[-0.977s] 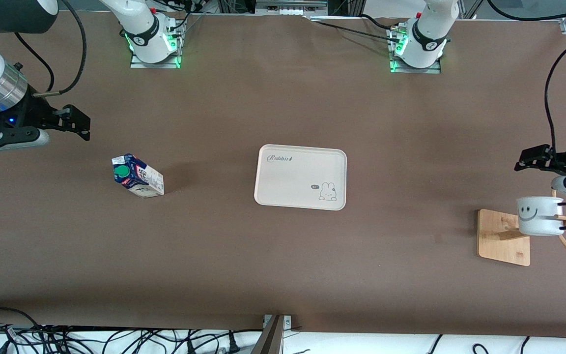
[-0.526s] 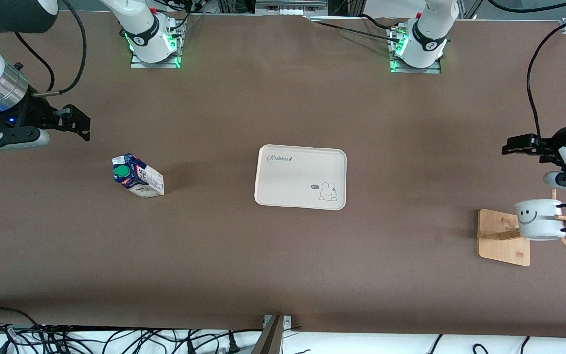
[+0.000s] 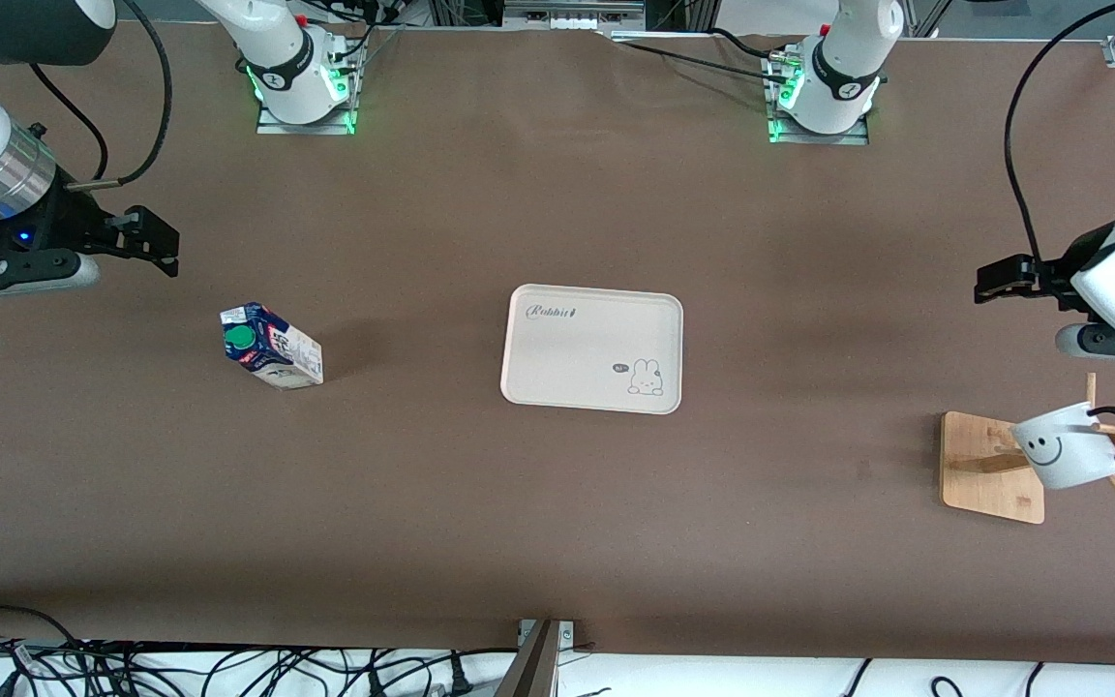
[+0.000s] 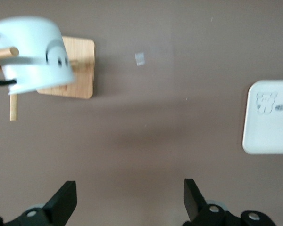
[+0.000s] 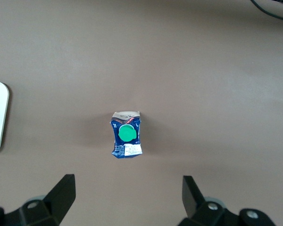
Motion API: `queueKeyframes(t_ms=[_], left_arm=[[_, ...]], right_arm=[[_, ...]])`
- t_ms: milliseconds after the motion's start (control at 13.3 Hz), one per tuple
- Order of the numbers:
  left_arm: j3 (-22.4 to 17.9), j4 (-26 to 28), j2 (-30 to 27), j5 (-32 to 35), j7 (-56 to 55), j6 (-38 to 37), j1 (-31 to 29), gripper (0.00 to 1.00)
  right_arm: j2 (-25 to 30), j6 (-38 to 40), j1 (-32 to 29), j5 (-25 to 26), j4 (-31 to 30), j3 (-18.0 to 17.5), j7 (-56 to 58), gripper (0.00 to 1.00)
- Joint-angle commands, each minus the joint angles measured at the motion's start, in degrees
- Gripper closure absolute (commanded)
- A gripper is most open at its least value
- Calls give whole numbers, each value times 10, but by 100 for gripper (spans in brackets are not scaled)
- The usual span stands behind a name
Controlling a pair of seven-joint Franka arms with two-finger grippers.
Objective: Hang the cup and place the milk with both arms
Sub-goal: 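Open the left gripper and draw it back from the hanging mug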
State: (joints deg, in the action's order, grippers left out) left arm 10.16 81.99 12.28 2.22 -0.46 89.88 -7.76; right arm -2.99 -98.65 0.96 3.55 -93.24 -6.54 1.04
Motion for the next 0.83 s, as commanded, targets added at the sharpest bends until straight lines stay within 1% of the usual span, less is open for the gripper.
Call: queueKeyframes(t_ms=[0,75,150,301,601,676,751], left_arm=[[-94,122,-96,-41,-34,92,63,0],[-108,143,-123,-41,-36,92,77,0],[-111,166,-144,-39,-31,93,80,0],[-122,171,-149,-39,-21,93,84,0],[-124,170,-146,-38,36,92,93,0],[-127,170,-146,-37,36,91,99,0],[-142,170,-146,-36,36,92,108,0]], right_arm=[[3,6,0,-4,6,-3,-5,0],[3,6,0,-4,6,-3,-5,0],[3,6,0,-5,6,-3,-6,0],[3,6,-1,-5,6,-3,-6,0],[3,6,0,-5,6,-3,-5,0],[3,6,0,-8,6,-3,-5,0],[4,6,0,-11,6,-3,-5,0]])
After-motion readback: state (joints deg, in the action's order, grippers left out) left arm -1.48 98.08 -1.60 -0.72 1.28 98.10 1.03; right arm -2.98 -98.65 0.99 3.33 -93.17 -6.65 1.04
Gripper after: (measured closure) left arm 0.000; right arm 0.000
